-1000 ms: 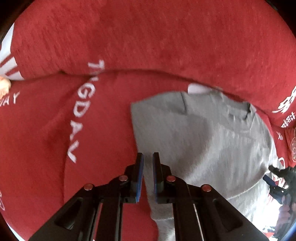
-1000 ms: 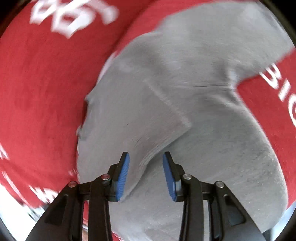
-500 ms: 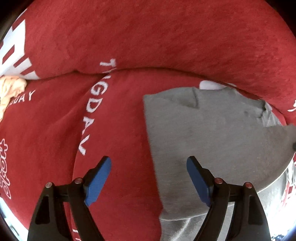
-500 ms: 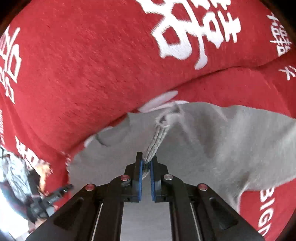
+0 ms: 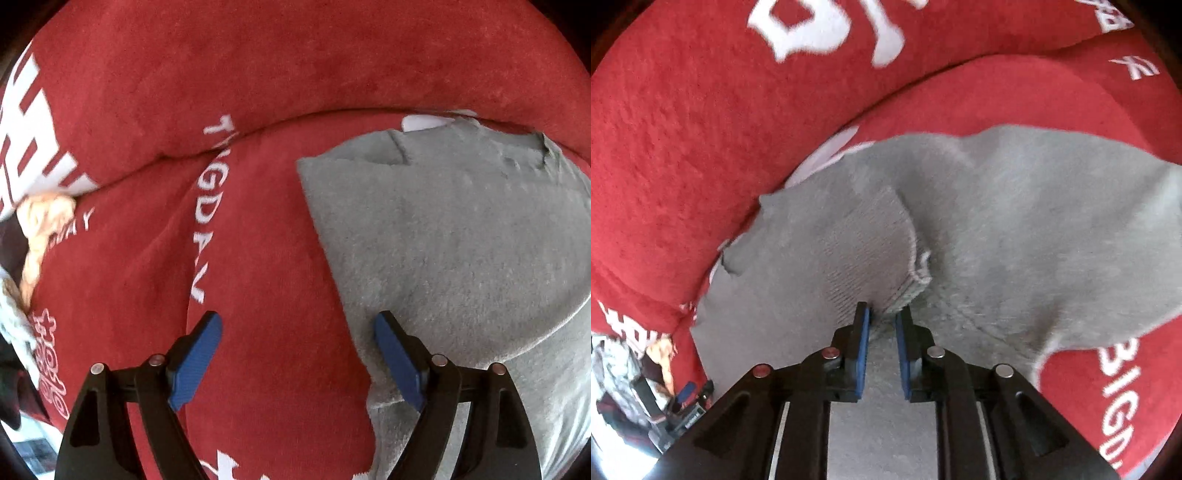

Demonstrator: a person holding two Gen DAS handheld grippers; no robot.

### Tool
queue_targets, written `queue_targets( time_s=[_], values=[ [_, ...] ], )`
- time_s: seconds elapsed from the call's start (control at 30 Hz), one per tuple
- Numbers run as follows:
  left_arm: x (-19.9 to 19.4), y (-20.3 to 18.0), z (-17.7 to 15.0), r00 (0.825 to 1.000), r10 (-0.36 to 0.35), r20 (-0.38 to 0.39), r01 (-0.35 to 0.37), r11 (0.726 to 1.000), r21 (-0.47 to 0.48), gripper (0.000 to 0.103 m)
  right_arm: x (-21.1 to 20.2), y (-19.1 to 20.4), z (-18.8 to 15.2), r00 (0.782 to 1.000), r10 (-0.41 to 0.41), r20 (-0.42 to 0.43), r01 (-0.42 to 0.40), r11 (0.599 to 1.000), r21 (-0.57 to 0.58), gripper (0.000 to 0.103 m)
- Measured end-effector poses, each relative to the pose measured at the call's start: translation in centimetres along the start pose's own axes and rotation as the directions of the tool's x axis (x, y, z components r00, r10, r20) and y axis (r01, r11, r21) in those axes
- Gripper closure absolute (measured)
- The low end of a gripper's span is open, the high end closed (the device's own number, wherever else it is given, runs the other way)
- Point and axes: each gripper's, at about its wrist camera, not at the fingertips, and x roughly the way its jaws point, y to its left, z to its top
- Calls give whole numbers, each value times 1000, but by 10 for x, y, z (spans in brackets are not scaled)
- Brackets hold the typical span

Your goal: Fold small clothes

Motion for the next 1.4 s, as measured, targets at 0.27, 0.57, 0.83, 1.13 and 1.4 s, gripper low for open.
queue_targets(
  time_s=[0.27, 0.57, 0.83, 1.13, 1.4],
  values=[
    [-18, 14, -4, 994, -105, -11, 103, 988, -117, 18, -18, -25, -10, 998, 58, -21, -56, 994, 99, 77],
    [-2, 1, -20, 999, 16, 41, -16, 1000, 4, 14, 2, 7, -4, 996, -85, 39, 87, 995, -55, 78],
    [-1, 25, -26, 997, 70, -45, -72, 996, -48, 11, -10, -15, -14, 988, -151, -12, 151, 988, 13, 87],
    [-54, -17, -27, 999, -38, -7, 38, 999, 3, 11, -36, -53, -45, 994, -60, -88, 70, 991, 112, 75],
    [-83, -120, -35, 986, -161, -31, 164, 980, 110, 11, -54, -87, -73, 992, 24, -122, 1, 981, 194, 69]
  ],
)
